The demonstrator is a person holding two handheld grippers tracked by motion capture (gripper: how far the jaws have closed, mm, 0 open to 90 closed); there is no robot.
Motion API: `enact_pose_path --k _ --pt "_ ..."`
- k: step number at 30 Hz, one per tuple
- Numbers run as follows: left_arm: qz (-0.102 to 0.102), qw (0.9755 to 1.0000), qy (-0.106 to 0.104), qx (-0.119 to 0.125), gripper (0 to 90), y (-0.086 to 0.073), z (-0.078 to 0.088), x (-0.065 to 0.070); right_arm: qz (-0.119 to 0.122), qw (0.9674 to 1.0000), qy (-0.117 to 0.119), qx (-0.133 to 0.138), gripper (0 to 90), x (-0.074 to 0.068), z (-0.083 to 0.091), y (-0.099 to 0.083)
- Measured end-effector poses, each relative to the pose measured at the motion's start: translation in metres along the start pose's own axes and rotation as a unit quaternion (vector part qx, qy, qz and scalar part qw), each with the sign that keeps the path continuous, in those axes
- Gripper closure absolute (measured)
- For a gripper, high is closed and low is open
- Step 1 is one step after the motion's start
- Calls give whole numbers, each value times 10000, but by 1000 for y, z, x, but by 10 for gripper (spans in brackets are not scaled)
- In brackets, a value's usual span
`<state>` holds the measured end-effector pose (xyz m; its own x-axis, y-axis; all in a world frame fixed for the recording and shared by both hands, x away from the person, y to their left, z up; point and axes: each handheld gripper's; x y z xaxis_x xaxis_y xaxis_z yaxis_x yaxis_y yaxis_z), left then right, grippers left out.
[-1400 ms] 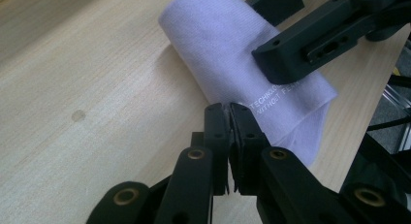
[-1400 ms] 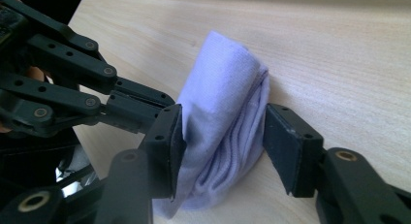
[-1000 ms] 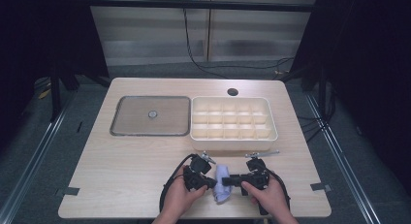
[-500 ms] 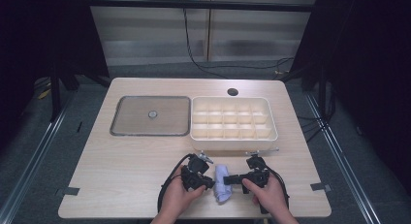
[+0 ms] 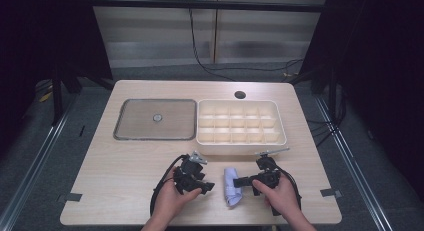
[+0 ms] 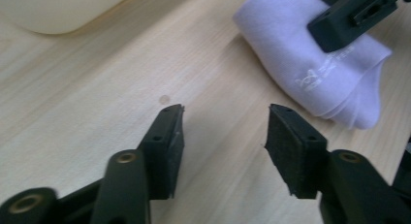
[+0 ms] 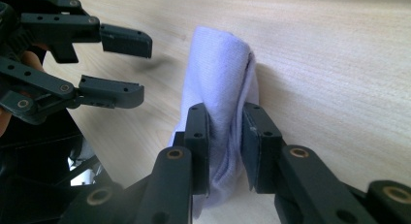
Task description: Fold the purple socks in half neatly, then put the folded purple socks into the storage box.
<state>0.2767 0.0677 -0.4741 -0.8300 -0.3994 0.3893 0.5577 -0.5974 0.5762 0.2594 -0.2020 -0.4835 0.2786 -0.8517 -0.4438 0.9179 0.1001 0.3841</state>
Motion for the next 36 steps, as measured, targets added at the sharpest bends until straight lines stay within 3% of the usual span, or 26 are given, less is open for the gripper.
enact_pose_path --k 3,7,13,28,31,36 --pt "36 9999 43 150 407 -4 -2 -2 23 10000 -28 17 745 -1 3 1" --pt "-240 9997 100 46 364 -6 1 -6 17 10000 -52 30 745 -1 8 1" --pt "-231 9991 260 240 310 -10 2 -11 -2 10000 -86 11 745 0 16 2" --pt "-433 9982 332 249 269 -20 0 -21 127 9997 -194 -59 745 1 23 12" --pt "-453 9977 341 384 265 -22 -1 -23 167 9996 -229 -59 745 2 24 15" --pt "-673 9959 436 426 241 -24 -3 -23 183 9993 -314 -47 745 2 32 19"
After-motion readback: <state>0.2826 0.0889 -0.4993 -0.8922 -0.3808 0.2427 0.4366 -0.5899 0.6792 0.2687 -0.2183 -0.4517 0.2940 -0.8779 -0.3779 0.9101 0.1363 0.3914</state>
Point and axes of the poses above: each handheld gripper's, and its own axes: z roughly backward along the jaws, y roughly out of its top, x roughly to its right, and after that the axes turned 13 degrees about -y, right-handed
